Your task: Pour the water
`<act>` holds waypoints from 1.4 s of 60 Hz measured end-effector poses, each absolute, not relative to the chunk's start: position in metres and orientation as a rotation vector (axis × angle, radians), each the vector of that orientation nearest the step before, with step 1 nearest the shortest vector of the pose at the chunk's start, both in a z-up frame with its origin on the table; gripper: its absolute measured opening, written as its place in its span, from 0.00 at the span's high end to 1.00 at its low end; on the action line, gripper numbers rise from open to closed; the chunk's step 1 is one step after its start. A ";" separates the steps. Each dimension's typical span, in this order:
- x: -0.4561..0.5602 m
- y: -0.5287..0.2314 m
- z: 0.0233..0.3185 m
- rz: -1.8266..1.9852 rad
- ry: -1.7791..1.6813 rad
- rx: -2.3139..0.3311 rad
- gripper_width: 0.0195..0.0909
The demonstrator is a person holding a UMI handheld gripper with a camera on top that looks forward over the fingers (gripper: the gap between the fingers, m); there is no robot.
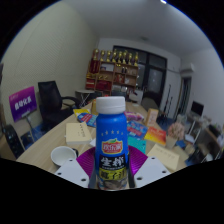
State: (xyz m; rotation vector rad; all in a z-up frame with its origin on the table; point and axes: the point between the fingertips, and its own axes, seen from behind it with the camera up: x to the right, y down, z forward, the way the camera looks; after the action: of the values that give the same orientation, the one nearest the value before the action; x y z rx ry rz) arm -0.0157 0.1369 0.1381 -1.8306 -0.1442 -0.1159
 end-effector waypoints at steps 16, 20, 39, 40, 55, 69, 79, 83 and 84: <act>0.006 0.154 0.081 0.060 -0.053 -1.808 0.61; 0.007 0.153 0.081 0.080 -0.058 -1.781 0.59; 0.002 0.145 0.066 0.098 -0.095 -1.869 0.24; 0.003 0.139 0.068 0.098 -0.094 -1.881 0.21; -0.006 0.052 0.091 0.010 -0.019 -1.993 0.11; -0.051 -0.066 0.154 -0.108 0.068 -2.015 0.11; -0.083 -0.137 0.188 -0.074 0.138 -2.047 0.13; -0.086 -0.155 0.198 -0.079 0.146 -2.043 0.13; -0.086 -0.159 0.202 -0.081 0.145 -2.041 0.12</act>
State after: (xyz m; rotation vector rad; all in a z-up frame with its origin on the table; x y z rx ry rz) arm -0.0864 -0.1588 0.2015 -2.0405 0.1451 -0.0809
